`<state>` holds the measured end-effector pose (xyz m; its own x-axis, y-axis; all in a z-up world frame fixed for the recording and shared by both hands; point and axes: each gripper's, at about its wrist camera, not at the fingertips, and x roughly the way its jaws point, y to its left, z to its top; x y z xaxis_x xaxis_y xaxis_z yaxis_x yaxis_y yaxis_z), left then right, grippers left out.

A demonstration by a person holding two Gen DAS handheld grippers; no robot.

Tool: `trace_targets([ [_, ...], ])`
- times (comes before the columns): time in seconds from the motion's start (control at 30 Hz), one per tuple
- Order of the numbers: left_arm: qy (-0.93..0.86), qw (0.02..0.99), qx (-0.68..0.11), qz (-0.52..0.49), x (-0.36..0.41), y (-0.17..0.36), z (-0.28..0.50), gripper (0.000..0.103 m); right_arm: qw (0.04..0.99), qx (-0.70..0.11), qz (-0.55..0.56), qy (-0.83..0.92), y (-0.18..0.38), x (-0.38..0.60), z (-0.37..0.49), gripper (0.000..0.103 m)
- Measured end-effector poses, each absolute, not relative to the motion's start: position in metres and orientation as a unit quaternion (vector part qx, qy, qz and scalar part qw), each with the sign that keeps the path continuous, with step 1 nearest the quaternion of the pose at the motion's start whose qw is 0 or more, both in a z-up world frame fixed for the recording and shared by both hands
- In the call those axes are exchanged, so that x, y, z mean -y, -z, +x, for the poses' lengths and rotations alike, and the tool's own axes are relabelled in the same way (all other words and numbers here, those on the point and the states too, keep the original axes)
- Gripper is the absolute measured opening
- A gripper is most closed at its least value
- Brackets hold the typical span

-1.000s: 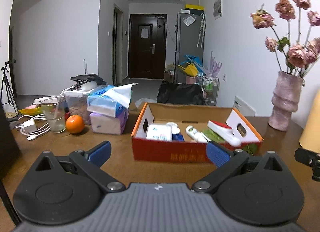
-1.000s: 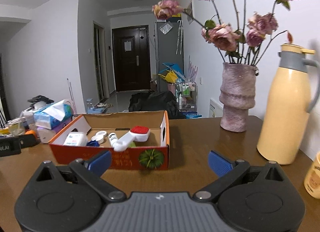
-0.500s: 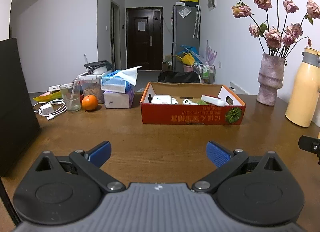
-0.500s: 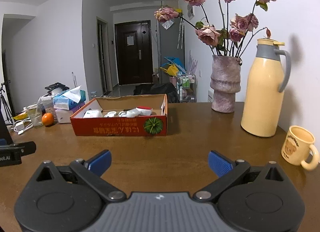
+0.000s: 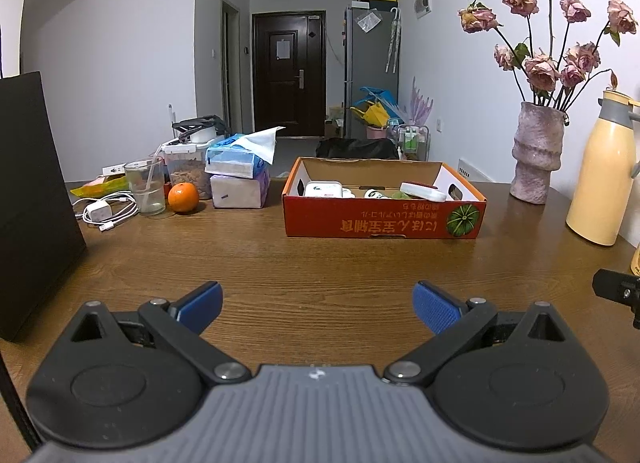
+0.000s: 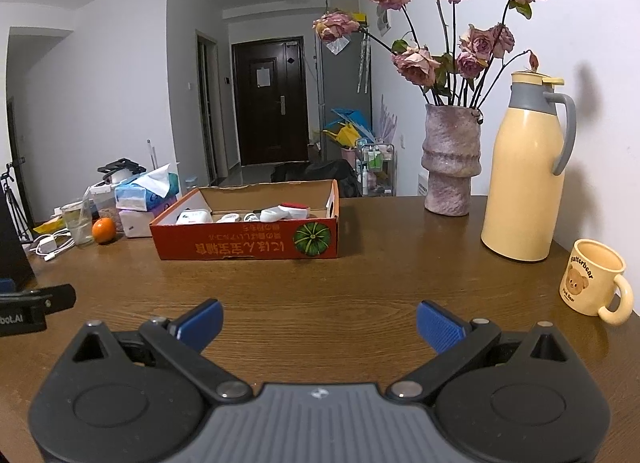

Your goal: Organize rigid objects

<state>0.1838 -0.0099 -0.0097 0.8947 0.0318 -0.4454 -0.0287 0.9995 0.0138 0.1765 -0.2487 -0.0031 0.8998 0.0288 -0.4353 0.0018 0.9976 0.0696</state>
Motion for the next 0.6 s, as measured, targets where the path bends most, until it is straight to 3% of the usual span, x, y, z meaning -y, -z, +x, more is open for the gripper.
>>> trace_targets([
  [0.6,-0.018,0.974,-0.228,0.007,0.0101,0.009,0.1801,0.103,0.974,-0.223,0.035,-0.004,0.0024,0.2521,0.1756,0.103],
])
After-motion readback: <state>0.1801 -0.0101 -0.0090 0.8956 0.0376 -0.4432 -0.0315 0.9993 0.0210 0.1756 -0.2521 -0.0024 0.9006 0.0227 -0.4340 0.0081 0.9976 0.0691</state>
